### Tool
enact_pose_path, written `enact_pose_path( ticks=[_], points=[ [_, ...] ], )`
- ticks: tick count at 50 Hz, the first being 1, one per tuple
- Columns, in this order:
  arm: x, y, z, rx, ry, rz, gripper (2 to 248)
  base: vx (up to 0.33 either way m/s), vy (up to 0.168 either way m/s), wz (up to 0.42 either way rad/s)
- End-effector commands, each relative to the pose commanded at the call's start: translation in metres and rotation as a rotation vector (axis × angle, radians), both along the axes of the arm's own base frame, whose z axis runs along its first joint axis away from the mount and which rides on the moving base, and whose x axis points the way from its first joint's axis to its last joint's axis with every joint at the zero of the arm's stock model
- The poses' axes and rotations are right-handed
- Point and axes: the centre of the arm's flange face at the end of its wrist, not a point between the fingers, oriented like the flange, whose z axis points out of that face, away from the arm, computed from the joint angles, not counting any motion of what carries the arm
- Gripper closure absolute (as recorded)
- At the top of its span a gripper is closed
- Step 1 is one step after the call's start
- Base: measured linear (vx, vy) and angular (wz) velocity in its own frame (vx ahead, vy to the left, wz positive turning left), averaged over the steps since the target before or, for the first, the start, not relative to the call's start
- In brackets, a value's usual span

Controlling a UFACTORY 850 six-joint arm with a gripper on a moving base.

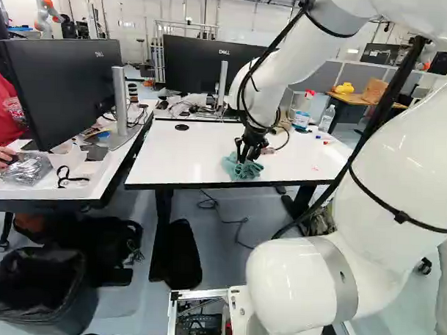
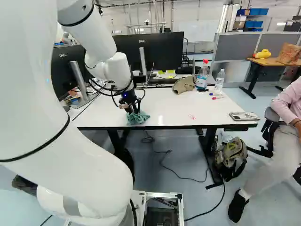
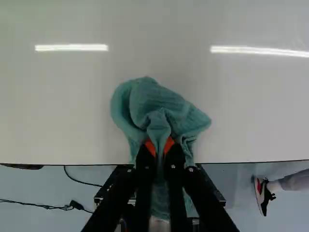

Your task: Clean the table with the green towel

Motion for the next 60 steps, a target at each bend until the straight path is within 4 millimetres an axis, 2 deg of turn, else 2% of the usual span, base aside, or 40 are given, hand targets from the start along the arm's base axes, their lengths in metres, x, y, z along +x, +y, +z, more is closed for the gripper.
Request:
enact_pose_path(
  ticks=[11,29,60],
  points=[
    [-0.001,-0.004,0.000,0.000,0.000,-0.011,212,0.000,0.000,0.000],
    [0.001,-0.036,0.000,0.000,0.000,-0.089,212,0.000,0.000,0.000],
    [0.048,-0.083,0.001,0.000,-0.005,-0.185,212,0.000,0.000,0.000]
  ],
)
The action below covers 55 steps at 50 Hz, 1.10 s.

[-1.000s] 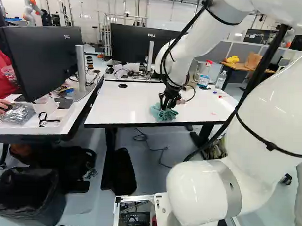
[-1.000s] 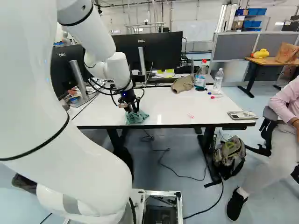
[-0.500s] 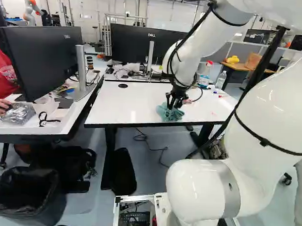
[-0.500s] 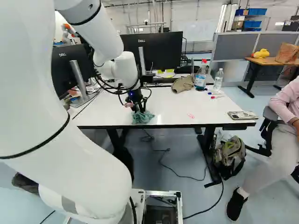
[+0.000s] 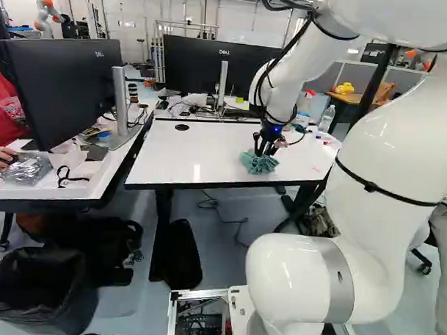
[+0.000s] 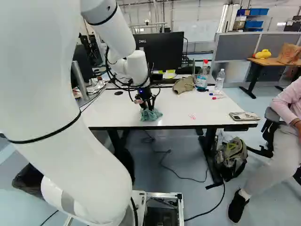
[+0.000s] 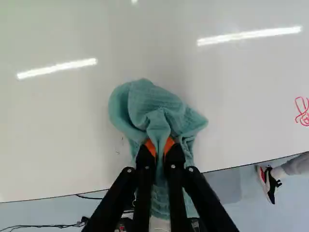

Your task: Clean the table with the green towel

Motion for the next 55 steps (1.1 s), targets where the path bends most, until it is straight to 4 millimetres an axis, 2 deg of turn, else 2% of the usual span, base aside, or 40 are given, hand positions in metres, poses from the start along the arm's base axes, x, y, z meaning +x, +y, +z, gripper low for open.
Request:
enact_pose_path(
  ticks=[14,27,39,55],
  points=[
    [0.027,-0.006,0.000,-0.001,-0.008,-0.002,212,0.000,0.000,0.000],
    [0.044,0.009,0.001,-0.002,-0.013,0.032,212,0.000,0.000,0.000],
    [0.043,0.032,0.001,-0.001,-0.012,0.077,212,0.000,0.000,0.000],
    [0.029,0.062,0.000,-0.001,-0.006,0.137,212,0.000,0.000,0.000]
  ],
)
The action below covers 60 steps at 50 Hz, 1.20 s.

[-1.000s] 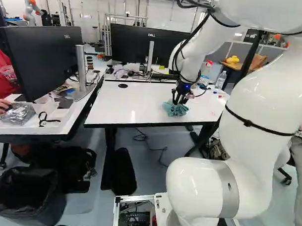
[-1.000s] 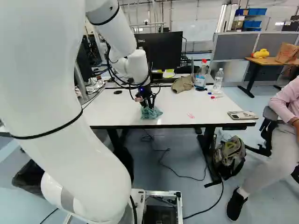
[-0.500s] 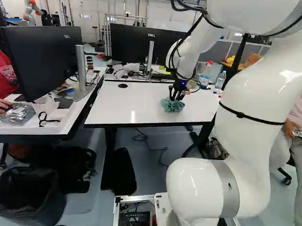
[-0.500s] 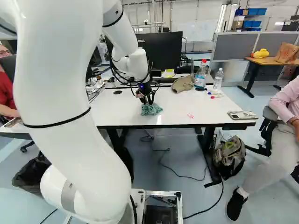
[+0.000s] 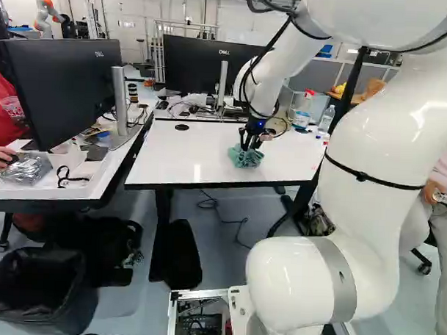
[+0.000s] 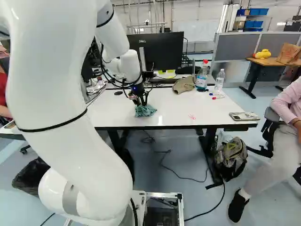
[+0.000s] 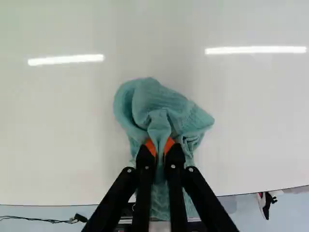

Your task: Clean the table with the green towel

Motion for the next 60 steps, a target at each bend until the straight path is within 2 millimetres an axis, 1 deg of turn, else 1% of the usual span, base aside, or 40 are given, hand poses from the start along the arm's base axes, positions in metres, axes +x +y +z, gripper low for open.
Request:
enact_pose_path(
  ticks=[22,35,49,60],
  points=[
    [-0.031,0.035,-0.001,0.000,0.008,0.075,212,0.000,0.000,0.000],
    [-0.055,0.048,-0.001,0.000,0.011,0.109,212,0.000,0.000,0.000],
    [-0.084,0.048,-0.002,0.000,0.012,0.114,212,0.000,0.000,0.000],
    [-0.101,0.035,-0.003,0.000,0.010,0.085,212,0.000,0.000,0.000]
  ],
)
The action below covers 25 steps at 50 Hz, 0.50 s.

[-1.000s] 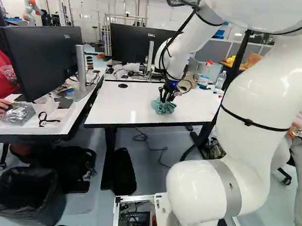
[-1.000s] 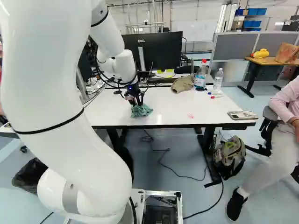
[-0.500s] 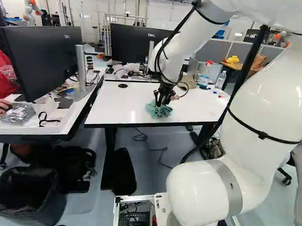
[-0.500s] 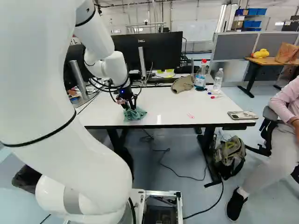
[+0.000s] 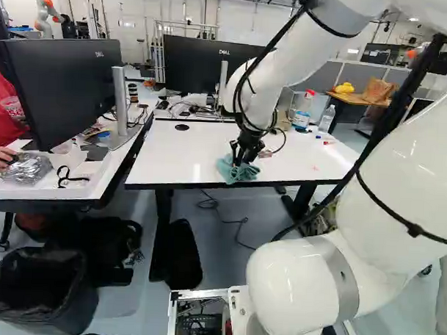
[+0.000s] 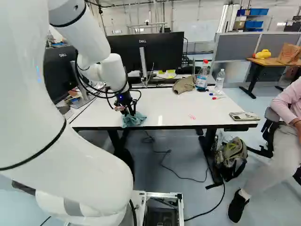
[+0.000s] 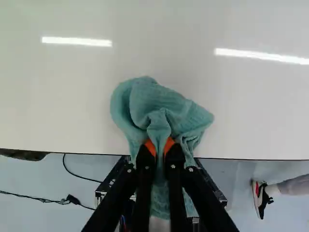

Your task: Clean the table with the green towel

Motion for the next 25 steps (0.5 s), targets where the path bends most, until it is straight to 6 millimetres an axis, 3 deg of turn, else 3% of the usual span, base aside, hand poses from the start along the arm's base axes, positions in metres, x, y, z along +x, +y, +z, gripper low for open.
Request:
enact_pose_path(
  ticks=[12,25],
  points=[
    [-0.002,-0.022,0.000,0.000,0.000,-0.057,212,0.000,0.000,0.000],
    [0.014,-0.043,0.001,0.000,0.002,-0.112,212,0.000,0.000,0.000]
  ],
)
